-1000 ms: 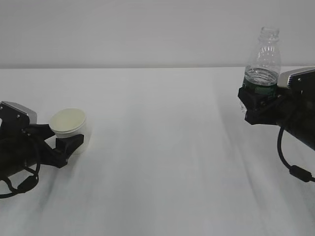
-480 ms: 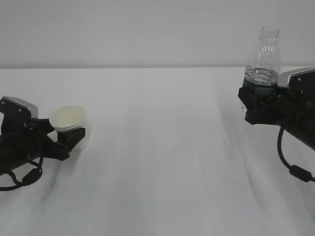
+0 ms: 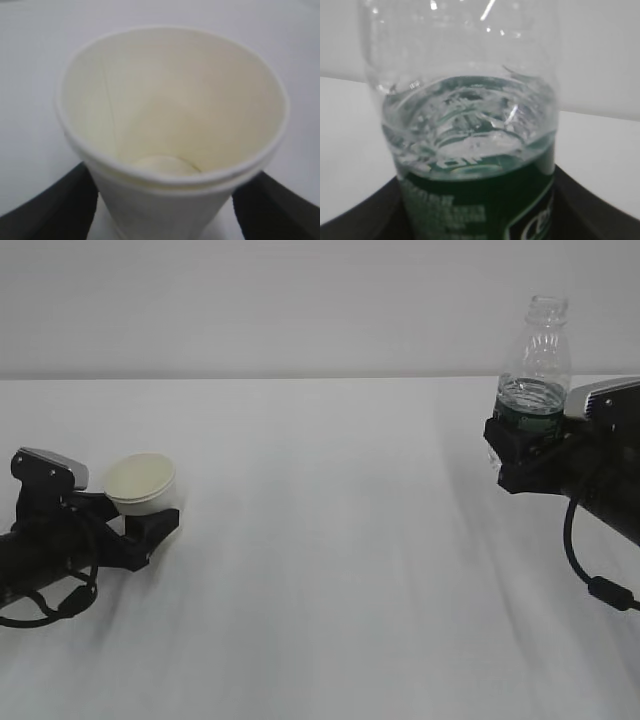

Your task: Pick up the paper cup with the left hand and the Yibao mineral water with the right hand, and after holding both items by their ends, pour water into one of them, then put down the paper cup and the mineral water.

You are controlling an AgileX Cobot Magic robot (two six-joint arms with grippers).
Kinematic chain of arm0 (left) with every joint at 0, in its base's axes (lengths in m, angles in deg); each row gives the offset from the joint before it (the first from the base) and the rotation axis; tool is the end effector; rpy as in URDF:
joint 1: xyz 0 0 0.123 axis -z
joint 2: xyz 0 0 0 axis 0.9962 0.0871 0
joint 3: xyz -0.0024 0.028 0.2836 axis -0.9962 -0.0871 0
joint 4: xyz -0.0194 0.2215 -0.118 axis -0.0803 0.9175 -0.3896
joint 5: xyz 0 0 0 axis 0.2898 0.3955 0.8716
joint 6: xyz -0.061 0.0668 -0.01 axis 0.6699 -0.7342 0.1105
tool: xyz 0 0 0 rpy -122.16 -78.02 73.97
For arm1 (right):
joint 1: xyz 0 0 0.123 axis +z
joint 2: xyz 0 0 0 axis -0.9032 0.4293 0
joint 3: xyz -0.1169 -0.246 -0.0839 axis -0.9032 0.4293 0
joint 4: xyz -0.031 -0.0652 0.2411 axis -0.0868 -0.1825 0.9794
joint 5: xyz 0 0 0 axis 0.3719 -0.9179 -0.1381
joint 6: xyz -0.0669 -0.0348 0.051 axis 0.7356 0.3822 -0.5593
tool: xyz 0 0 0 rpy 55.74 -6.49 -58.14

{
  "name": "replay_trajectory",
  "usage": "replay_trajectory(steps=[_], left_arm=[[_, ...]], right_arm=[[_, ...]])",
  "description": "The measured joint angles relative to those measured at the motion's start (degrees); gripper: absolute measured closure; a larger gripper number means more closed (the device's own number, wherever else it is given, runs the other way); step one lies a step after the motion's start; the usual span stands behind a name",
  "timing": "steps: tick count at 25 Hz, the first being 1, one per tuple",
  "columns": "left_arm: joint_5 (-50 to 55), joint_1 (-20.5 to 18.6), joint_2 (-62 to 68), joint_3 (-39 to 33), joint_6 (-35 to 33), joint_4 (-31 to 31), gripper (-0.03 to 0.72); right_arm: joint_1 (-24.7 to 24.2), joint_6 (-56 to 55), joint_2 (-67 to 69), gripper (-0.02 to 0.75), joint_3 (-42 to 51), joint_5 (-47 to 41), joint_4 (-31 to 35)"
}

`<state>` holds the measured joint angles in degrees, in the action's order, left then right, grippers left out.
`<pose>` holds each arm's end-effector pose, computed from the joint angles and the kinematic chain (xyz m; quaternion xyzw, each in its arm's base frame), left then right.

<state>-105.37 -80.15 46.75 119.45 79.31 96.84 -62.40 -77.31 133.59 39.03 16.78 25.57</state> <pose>0.3078 -0.0622 0.0605 0.1716 0.7966 -0.1737 0.5531 0.3152 0.0366 0.1356 -0.1244 0.7439 0.0975 0.6493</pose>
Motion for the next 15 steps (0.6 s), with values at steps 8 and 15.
replay_trajectory(steps=[8,15], left_arm=[[0.0,0.0,0.3,3.1,1.6,0.3,0.095],[0.0,0.0,0.8,3.3,1.7,0.4,0.095]], right_arm=[[0.0,0.0,0.0,0.273,0.0,0.0,0.0],[0.0,0.0,0.0,0.273,0.0,0.0,0.3]])
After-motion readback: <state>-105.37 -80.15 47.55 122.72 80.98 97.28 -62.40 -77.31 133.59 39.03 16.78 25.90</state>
